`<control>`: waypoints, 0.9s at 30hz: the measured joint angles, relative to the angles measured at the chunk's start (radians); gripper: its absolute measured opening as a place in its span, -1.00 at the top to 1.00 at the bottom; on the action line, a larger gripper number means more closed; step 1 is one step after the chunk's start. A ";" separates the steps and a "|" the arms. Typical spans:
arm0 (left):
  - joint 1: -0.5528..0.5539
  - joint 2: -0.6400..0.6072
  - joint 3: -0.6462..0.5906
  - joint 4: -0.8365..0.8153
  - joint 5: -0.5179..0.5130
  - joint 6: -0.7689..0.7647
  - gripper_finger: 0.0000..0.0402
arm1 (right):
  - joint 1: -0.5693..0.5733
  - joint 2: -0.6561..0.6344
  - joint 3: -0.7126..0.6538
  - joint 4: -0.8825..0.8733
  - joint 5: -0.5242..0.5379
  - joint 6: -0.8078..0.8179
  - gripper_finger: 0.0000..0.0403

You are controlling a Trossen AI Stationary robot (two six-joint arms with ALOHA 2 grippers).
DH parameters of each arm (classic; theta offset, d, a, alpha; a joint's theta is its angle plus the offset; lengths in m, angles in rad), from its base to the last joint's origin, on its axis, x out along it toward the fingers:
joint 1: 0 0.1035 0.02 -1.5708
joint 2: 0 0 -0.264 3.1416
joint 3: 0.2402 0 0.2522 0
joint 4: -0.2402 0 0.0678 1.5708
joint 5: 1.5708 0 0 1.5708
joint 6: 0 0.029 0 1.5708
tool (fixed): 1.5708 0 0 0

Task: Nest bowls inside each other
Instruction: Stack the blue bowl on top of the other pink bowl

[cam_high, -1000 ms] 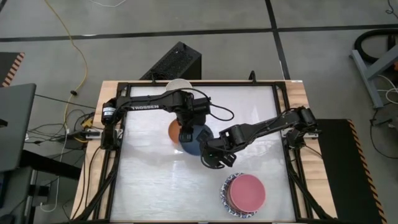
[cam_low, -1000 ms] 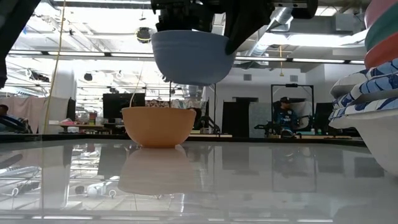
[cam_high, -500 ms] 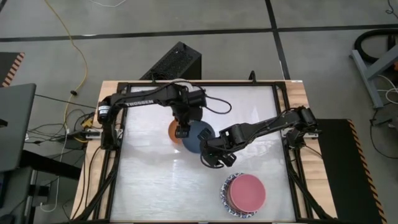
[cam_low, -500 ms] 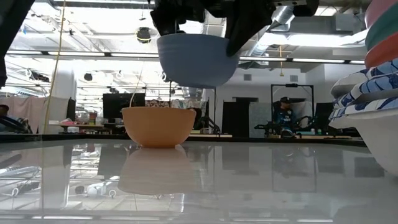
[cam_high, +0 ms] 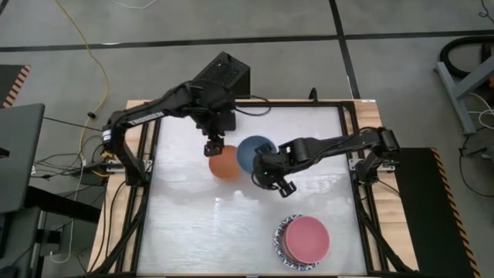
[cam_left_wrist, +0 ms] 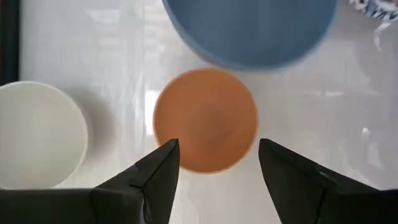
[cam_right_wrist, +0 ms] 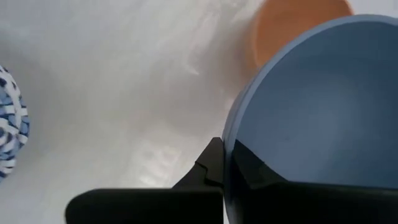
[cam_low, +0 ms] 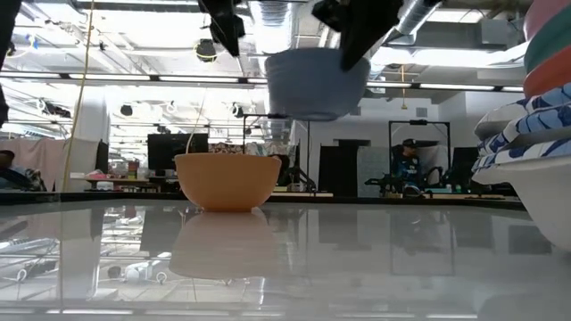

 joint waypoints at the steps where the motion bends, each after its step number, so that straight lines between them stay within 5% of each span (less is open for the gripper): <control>1: 0.002 -0.014 0.000 -0.002 0.000 -0.004 -0.04 | -0.004 -0.014 0.000 -0.005 0.000 0.017 0.94; 8: 0.008 -0.148 0.000 0.004 -0.024 -0.027 -0.04 | -0.004 -0.152 0.000 -0.112 0.010 0.199 0.94; 14: 0.008 -0.256 0.000 0.034 -0.086 -0.060 -0.04 | 0.016 -0.257 -0.009 -0.262 0.118 0.354 0.94; 27: 0.008 -0.340 0.000 0.097 -0.124 -0.117 -0.04 | 0.184 -0.427 -0.273 -0.198 0.164 0.703 0.94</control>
